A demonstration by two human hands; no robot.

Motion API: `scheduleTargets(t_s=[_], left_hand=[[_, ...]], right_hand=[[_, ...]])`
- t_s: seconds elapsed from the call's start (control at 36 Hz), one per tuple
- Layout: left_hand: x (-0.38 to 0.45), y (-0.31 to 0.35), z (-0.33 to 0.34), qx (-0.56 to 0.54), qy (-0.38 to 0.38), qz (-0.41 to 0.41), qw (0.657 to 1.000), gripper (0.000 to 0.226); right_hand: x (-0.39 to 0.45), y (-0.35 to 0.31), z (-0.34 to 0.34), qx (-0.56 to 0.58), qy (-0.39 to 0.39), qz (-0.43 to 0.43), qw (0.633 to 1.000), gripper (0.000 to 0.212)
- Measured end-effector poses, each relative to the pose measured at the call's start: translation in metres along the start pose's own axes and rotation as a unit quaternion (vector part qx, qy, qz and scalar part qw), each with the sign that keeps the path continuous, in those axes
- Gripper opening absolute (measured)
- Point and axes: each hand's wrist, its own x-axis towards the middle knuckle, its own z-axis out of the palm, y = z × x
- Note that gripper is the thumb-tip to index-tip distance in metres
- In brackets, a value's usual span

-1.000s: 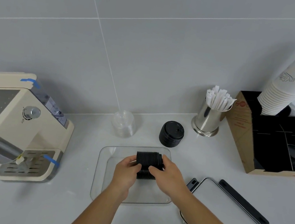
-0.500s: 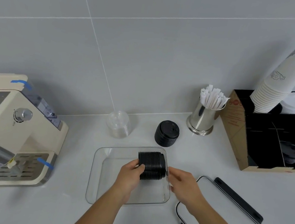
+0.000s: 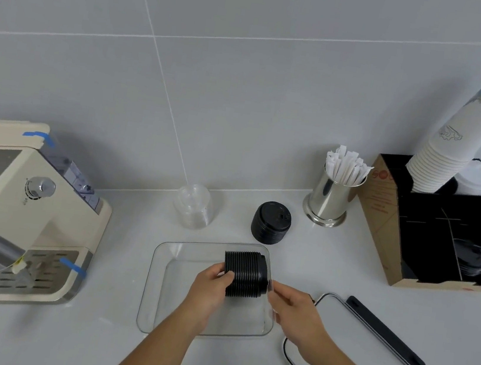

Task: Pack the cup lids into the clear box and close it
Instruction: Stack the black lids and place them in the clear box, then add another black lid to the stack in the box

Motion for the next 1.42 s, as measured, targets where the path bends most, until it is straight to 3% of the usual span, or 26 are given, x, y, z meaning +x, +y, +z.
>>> scheduleTargets(t_s=[0.39, 0.53, 0.83, 0.92, 1.14, 1.42], left_hand=[[-0.013, 0.002, -0.004, -0.018, 0.021, -0.011, 1.000, 0.020], [-0.019, 0.002, -0.010, -0.038, 0.023, -0.019, 0.999, 0.015], [-0.028, 0.017, -0.029, -0.130, 0.090, 0.005, 0.987, 0.015], [-0.025, 0.026, -0.029, -0.154, 0.085, 0.008, 0.984, 0.017], [-0.015, 0.055, -0.018, -0.184, 0.046, 0.008, 0.982, 0.019], [0.029, 0.088, -0.008, -0.119, 0.022, -0.005, 0.993, 0.022]], right_hand=[[0.001, -0.011, -0.003, 0.061, -0.008, 0.083, 0.995, 0.022], [0.001, -0.015, -0.008, 0.133, -0.004, 0.103, 0.986, 0.013], [-0.002, -0.035, -0.030, 0.255, -0.002, 0.104, 0.961, 0.020], [0.005, -0.041, -0.036, 0.275, 0.007, 0.101, 0.956, 0.028], [0.021, -0.058, -0.053, 0.297, 0.015, 0.089, 0.951, 0.027], [0.059, -0.065, -0.074, 0.258, 0.035, 0.101, 0.960, 0.035]])
